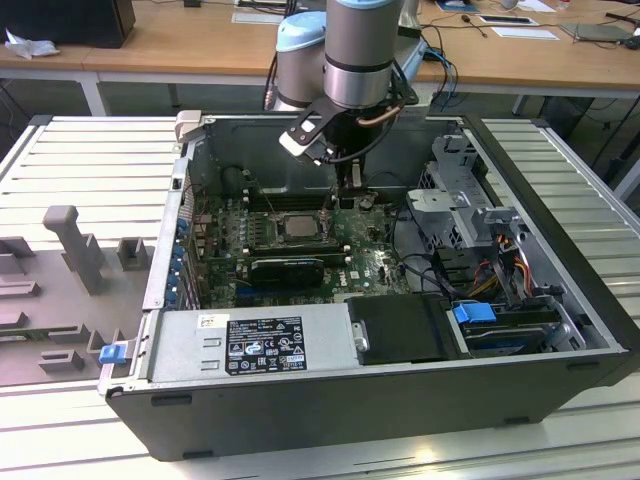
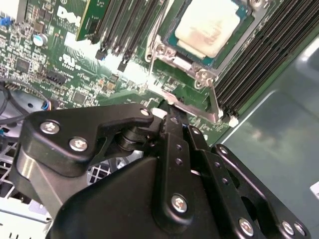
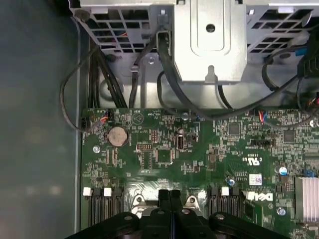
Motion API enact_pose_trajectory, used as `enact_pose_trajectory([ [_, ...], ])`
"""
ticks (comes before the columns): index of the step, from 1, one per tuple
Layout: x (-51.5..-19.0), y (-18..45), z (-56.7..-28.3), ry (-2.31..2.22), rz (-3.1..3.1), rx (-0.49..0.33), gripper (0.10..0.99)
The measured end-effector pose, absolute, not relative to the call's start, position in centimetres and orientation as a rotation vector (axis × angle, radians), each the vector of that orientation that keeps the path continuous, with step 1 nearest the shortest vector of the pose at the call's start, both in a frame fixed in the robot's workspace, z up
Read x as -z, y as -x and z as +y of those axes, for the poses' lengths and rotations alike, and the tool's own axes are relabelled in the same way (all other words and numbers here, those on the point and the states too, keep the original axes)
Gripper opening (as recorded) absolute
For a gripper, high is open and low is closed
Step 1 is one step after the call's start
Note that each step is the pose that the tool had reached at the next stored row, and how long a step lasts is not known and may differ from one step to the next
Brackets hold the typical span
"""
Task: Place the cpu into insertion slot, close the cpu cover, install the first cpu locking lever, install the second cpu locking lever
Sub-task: 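Close the cpu cover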
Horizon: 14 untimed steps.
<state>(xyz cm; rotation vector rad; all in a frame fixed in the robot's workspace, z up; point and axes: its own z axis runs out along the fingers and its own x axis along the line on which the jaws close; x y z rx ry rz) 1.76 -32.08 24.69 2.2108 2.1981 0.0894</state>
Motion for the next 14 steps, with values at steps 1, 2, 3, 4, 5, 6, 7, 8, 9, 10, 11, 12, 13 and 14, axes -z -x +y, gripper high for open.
enact_pose_trajectory([
  [1, -24.7, -1.5, -32.1, -2.211, 2.198, -0.089, 0.106],
  [2, -24.7, -1.3, -32.1, -2.211, 2.198, -0.089, 0.106],
  [3, -24.7, -1.1, -32.1, -2.211, 2.198, -0.089, 0.106],
  [4, -24.7, -1.0, -32.1, -2.211, 2.198, -0.089, 0.106],
  [5, -24.7, -0.9, -32.1, -2.211, 2.198, -0.089, 0.106],
  [6, -24.7, -0.7, -32.1, -2.211, 2.198, -0.089, 0.106],
  [7, -24.7, -0.6, -32.1, -2.211, 2.198, -0.089, 0.106],
  [8, -24.7, -0.5, -32.1, -2.211, 2.198, -0.089, 0.106],
  [9, -24.7, -0.4, -32.1, -2.211, 2.198, -0.089, 0.106],
  [10, -24.7, -0.3, -32.1, -2.211, 2.198, -0.089, 0.106],
  [11, -24.7, -0.2, -32.1, -2.211, 2.198, -0.089, 0.106],
  [12, -24.7, -0.1, -32.1, -2.211, 2.198, -0.089, 0.106],
  [13, -24.7, -0.1, -32.1, -2.211, 2.198, -0.089, 0.106],
  [14, -24.7, 0.0, -32.1, -2.211, 2.198, -0.089, 0.106],
])
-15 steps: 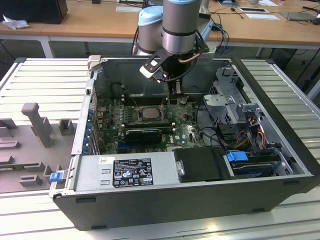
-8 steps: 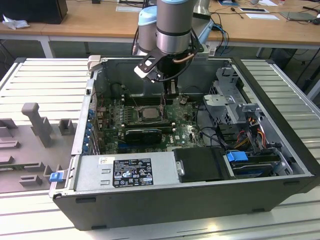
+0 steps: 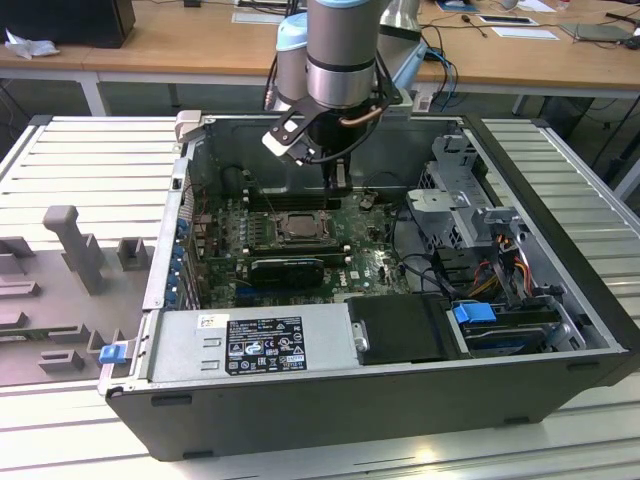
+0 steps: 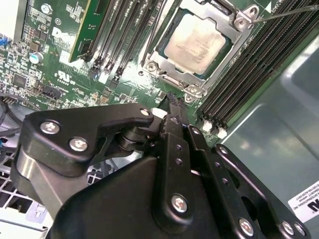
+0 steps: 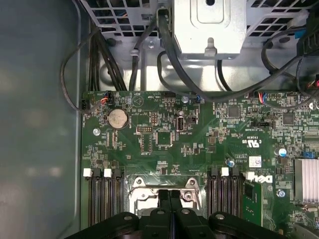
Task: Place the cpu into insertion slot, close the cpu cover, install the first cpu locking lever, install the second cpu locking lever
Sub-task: 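Close the cpu cover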
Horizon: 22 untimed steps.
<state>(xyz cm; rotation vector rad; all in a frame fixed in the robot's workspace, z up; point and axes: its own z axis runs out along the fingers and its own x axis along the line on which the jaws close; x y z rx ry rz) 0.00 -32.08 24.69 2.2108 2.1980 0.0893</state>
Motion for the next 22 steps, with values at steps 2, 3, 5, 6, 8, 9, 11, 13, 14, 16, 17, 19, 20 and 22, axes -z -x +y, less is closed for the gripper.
enact_pose_trajectory([
  [2, -24.7, 0.1, -32.1, -2.211, 2.198, -0.089, 0.106],
  [3, -24.7, 0.1, -32.1, -2.211, 2.198, -0.089, 0.106],
  [5, -24.7, 0.2, -32.1, -2.211, 2.198, -0.089, 0.106],
  [6, -24.7, 0.3, -32.1, -2.211, 2.198, -0.089, 0.106],
  [8, -24.7, 0.4, -32.1, -2.211, 2.198, -0.089, 0.106],
  [9, -24.7, 0.4, -32.1, -2.211, 2.198, -0.089, 0.106],
  [11, -24.7, 0.7, -32.1, -2.211, 2.198, -0.089, 0.106],
  [13, -24.7, 1.1, -32.1, -2.211, 2.198, -0.089, 0.106],
  [14, -24.7, 1.2, -32.1, -2.211, 2.198, -0.089, 0.106],
  [16, -24.7, 1.6, -32.1, -2.211, 2.198, -0.090, 0.106],
  [17, -24.7, 1.8, -32.1, -2.211, 2.198, -0.089, 0.106],
  [19, -24.7, 2.0, -32.1, -2.211, 2.198, -0.089, 0.106],
  [20, -24.7, 2.1, -32.1, -2.211, 2.198, -0.089, 0.106],
  [22, -24.6, 2.5, -32.1, -2.211, 2.198, -0.090, 0.106],
])
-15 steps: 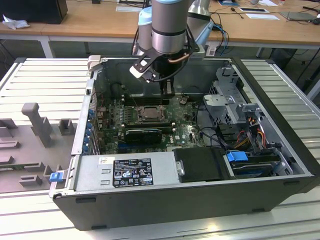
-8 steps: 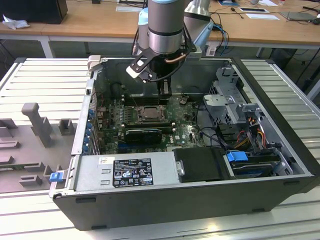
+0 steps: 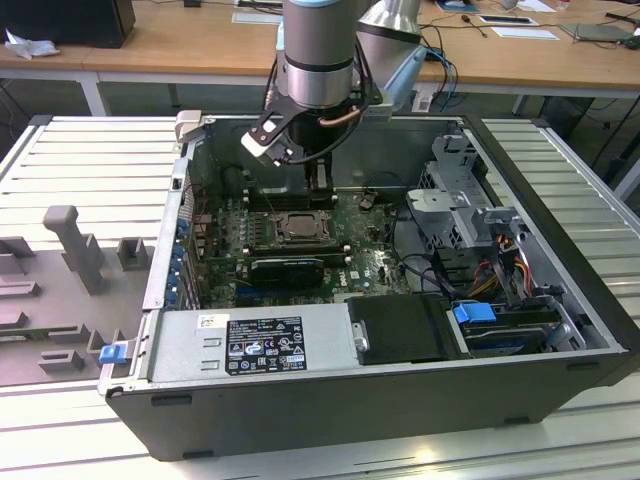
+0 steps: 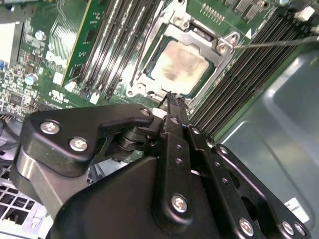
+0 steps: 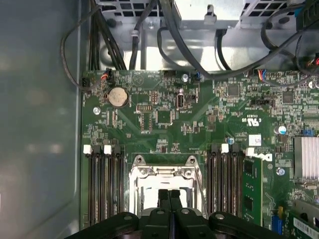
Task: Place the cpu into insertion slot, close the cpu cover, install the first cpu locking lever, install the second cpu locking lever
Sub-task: 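Close the cpu cover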
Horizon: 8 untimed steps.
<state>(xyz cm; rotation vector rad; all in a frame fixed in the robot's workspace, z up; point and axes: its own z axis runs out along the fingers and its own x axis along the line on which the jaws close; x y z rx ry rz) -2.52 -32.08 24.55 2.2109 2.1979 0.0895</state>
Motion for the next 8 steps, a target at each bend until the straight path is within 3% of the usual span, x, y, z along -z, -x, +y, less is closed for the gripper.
enact_pose_trajectory([
  [8, -23.3, 3.6, -32.1, -2.207, 2.204, -0.090, 0.106],
])
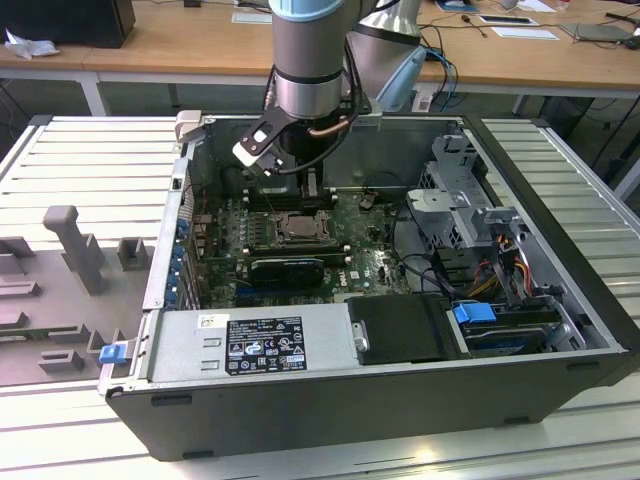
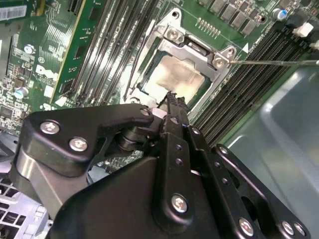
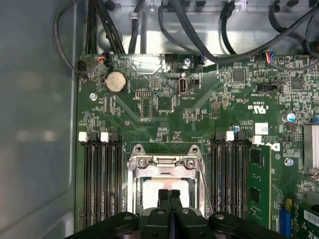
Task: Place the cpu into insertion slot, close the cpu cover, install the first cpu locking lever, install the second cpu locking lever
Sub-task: 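Close the cpu cover, then install the first cpu locking lever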
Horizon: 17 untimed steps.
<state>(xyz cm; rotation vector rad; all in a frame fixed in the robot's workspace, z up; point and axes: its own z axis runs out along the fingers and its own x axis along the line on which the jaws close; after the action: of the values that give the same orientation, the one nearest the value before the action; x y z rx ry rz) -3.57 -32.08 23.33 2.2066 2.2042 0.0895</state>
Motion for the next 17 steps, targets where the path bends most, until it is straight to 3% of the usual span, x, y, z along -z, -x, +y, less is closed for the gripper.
enact_pose_trajectory([
  [17, -24.6, 4.3, -32.1, -2.207, 2.204, -0.089, 0.106],
])
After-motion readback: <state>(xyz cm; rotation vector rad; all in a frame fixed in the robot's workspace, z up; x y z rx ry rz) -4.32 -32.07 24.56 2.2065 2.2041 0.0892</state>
